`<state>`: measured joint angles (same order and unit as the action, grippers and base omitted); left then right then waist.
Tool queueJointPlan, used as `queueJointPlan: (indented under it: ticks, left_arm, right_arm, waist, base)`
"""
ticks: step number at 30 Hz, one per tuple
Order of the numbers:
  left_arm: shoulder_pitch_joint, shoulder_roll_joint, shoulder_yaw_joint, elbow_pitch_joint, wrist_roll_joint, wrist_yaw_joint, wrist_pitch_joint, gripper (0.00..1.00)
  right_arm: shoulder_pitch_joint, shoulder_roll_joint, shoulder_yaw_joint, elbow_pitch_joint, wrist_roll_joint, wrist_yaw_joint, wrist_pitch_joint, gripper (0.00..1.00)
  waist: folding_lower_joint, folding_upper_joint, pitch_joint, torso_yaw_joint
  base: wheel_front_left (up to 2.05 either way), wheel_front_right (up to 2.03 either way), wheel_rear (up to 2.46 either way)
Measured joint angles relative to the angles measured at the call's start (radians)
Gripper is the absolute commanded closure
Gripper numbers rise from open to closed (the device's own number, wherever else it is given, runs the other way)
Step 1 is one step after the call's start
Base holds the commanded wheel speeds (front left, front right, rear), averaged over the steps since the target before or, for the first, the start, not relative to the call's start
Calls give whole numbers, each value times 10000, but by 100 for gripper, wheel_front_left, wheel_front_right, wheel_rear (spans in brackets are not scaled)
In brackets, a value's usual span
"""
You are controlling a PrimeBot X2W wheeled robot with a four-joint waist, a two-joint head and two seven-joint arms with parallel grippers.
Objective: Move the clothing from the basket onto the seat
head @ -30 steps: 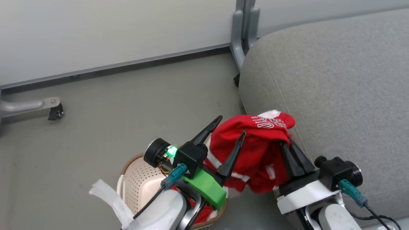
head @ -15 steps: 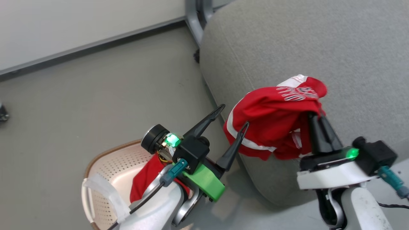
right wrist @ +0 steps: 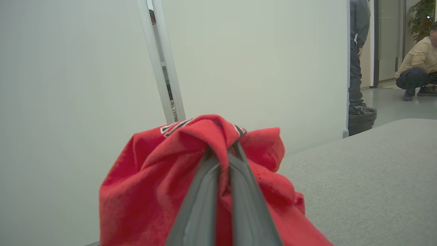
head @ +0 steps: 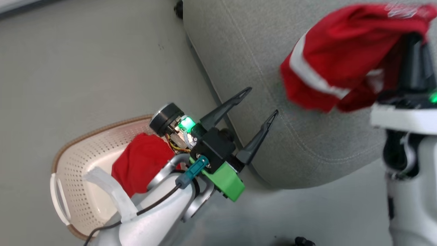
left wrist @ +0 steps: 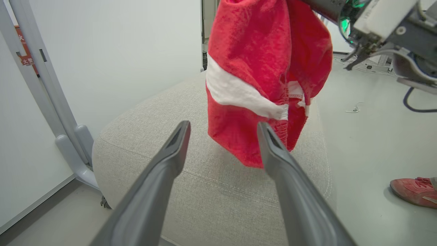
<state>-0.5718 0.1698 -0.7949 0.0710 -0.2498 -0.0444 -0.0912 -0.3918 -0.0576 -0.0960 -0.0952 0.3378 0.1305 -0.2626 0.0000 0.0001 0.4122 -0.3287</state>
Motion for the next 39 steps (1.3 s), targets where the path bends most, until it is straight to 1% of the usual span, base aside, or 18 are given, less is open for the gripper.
queueJointPlan:
  ticks: [5, 7, 9, 11, 12, 14, 18, 22, 23, 24, 25, 27, 30, 32, 37, 39]
  left_arm:
    - [-518, 253, -10, -571, 167, -88, 370, 0]
    - [-643, 332, 19, -717, 221, -90, 468, 0]
    - [-773, 403, 71, -871, 242, -90, 543, 0]
    - [-860, 502, 121, -986, 280, -88, 608, 0]
    - [-914, 571, 123, -1039, 311, -88, 616, 0]
    - [-1004, 652, 115, -1091, 345, -100, 631, 0]
    - [-1177, 673, 77, -1104, 456, -142, 617, 0]
    - [-1181, 663, 48, -940, 435, -142, 472, 0]
    - [-1179, 656, 48, -884, 383, -142, 403, 0]
    - [-1174, 656, 52, -825, 355, -140, 353, 0]
    - [-1155, 642, 71, -736, 286, -123, 270, 0]
    - [-1117, 614, 90, -593, 226, -69, 96, 0]
    - [-906, 537, 178, -286, 134, 138, -249, 0]
    - [-627, 424, 389, -38, -59, 389, -573, 0]
    - [28, 366, 809, 612, -372, 909, -1264, 0]
    - [413, 249, 1051, 901, -652, 1095, -1452, 0]
  right_arm:
    - [-1932, -717, -1081, 692, 667, 0, -2, 100]
    - [-2553, -895, -1354, 1074, 947, 2, -2, 100]
    - [-3250, -1110, -1674, 1739, 1319, 4, -2, 100]
    - [-3857, -1162, -2090, 2376, 1693, 2, -2, 100]
    - [-4112, -1290, -2174, 2704, 1682, 2, -2, 100]
    - [-4581, -1511, -2270, 3252, 1609, 2, 0, 100]
    - [-5058, -1546, -2293, 4215, 1446, 2, -2, 100]
    - [-5043, -1536, -1720, 4884, 825, 6, 0, 100]
    - [-4985, -1498, -1666, 4959, 696, 4, -2, 94]
    - [-4907, -1505, -1570, 4986, 493, 6, 0, 22]
    - [-4808, -1453, -1641, 4953, 257, 8, 0, 0]
    - [-4656, -1168, -2107, 4813, 217, 6, 0, 0]
    - [-3951, -941, -2134, 4100, -182, 8, -2, 0]
    - [-3320, -763, -2015, 3645, -422, 6, 0, 0]
    - [-1918, -491, -1200, 2915, -752, 8, 0, 0]
    - [-1215, -604, -272, 2711, -932, 4, -2, 0]
  waist:
    - [0, 0, 1006, 35]
    - [0, 0, 1391, 65]
    - [1, 0, 1822, 103]
    - [1, 0, 2201, 133]
    - [1, 0, 2405, 149]
    - [1, 0, 2764, 179]
    - [2, 0, 3422, 259]
    - [3, 0, 3813, 388]
    - [2, 0, 3843, 442]
    - [2, 0, 3849, 482]
    - [2, 0, 3822, 513]
    - [2, 0, 3712, 562]
    - [2, 0, 3393, 643]
    - [2, 0, 3083, 702]
    - [1, 0, 2220, 888]
    - [0, 0, 1772, 986]
  base:
    - [0, 0, 0]
    - [0, 0, 0]
    - [0, 0, 0]
    - [0, 0, 0]
    - [0, 0, 0]
    - [0, 0, 0]
    - [0, 0, 0]
    - [0, 0, 0]
    - [0, 0, 0]
    - [0, 0, 0]
    - [0, 0, 0]
    - [0, 0, 0]
    - [0, 0, 0]
    - [0, 0, 0]
    - [0, 0, 0]
    - [0, 0, 0]
